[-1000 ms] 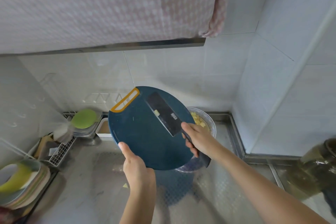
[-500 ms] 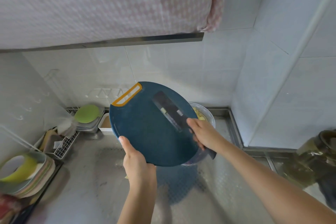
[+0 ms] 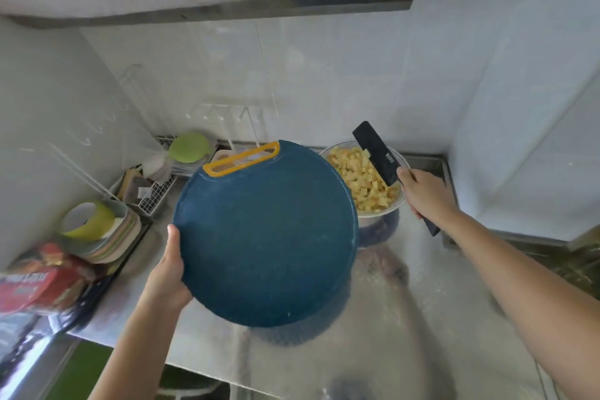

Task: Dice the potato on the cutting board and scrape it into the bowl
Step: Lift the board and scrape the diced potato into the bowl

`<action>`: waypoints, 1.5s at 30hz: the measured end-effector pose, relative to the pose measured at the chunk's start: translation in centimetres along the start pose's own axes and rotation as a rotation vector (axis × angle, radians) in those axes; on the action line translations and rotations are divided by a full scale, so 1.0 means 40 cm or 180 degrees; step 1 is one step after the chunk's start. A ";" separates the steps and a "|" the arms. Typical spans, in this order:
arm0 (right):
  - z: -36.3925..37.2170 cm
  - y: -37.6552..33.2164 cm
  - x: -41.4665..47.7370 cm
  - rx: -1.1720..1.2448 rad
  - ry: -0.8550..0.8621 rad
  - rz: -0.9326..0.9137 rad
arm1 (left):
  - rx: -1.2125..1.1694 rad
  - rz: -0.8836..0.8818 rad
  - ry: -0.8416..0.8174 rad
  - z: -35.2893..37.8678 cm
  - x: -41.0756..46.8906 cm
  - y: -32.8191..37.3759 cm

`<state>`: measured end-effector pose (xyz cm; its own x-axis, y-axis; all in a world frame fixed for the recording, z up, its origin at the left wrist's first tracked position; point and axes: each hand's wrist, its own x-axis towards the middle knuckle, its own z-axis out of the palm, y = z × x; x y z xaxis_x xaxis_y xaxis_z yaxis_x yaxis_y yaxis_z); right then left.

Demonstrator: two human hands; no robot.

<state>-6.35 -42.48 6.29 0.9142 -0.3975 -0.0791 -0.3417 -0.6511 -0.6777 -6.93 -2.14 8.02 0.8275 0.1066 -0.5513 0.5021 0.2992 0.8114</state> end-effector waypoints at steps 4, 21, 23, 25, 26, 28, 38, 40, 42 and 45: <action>0.023 -0.025 -0.004 -0.0019 -0.0093 -0.0189 | 0.0340 -0.0258 -0.0254 -0.069 0.012 -0.026; 0.069 0.014 -0.057 -0.0117 -0.0131 -0.0048 | 0.1407 -0.1215 -0.0691 0.035 0.104 -0.293; 0.058 0.016 -0.060 -0.0181 -0.0105 -0.0056 | 0.1770 -0.0913 -0.0596 0.053 0.120 -0.294; 0.050 0.018 -0.060 -0.0212 -0.0056 -0.0027 | 0.2163 -0.0526 -0.0538 0.069 0.135 -0.291; 0.046 0.017 -0.059 -0.0206 -0.0042 0.0000 | 0.2465 -0.0341 -0.0550 0.078 0.142 -0.287; 0.043 0.013 -0.060 -0.0244 -0.0067 0.0018 | 0.3333 -0.0088 -0.0588 0.096 0.164 -0.277; 0.038 0.009 -0.057 -0.0215 -0.0233 0.0003 | 0.3127 -0.0221 -0.1085 0.164 0.228 -0.209; 0.038 0.012 -0.055 -0.0216 -0.0233 -0.0004 | 0.3565 -0.0081 -0.1006 0.166 0.245 -0.210; 0.038 0.013 -0.054 -0.0246 -0.0228 -0.0034 | 0.4263 -0.0154 -0.0870 0.164 0.259 -0.210; 0.040 0.011 -0.053 -0.0336 -0.0221 -0.0053 | 0.5357 -0.0014 -0.0784 0.186 0.258 -0.185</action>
<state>-8.09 -40.89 5.02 0.9316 -0.3428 -0.1213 -0.3440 -0.7231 -0.5990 -0.25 -10.30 -2.23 0.7607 -0.0786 -0.6443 0.0617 -0.9794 0.1923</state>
